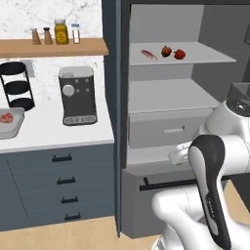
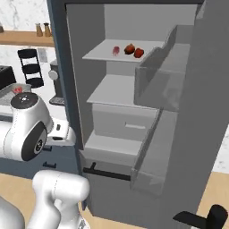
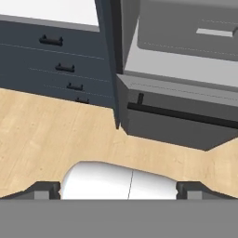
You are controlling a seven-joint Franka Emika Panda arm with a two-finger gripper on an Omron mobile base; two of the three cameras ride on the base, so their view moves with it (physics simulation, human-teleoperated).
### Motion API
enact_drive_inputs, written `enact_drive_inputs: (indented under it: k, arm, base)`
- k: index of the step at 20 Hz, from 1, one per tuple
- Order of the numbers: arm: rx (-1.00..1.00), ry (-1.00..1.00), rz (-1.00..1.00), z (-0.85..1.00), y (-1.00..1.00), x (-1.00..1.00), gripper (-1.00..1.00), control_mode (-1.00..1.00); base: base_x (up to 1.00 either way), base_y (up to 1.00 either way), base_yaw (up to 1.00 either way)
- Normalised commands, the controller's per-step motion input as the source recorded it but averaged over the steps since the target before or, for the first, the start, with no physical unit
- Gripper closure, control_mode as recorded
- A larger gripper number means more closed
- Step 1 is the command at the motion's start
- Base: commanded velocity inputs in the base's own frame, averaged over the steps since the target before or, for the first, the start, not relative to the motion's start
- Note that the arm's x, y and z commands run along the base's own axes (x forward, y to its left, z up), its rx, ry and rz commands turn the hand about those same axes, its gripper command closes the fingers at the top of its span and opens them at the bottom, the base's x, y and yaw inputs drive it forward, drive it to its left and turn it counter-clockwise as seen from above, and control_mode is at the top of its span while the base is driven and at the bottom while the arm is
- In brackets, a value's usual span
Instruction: Place one bell pepper and one steak in each tupperware on the nearby counter, to pack two identical lunches.
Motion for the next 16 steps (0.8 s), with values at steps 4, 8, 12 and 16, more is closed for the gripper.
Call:
enact_drive_inputs:
  k: [4,8,12,16]
  arm:
    - [0.00,0.00,0.00,0.00,0.00,0.00,-1.00,1.00]
    - [0.00,0.00,0.00,0.00,0.00,0.00,-1.00,1.00]
    - [0.00,0.00,0.00,0.00,0.00,0.00,-1.00,1.00]
    - [0.00,0.00,0.00,0.00,0.00,0.00,-1.00,1.00]
  base:
    - [0.03,-0.59,0.00]
    - [0.14,-0.45,0.00]
    - [0.43,0.11,-0.01]
    - [0.59,0.15,-0.04]
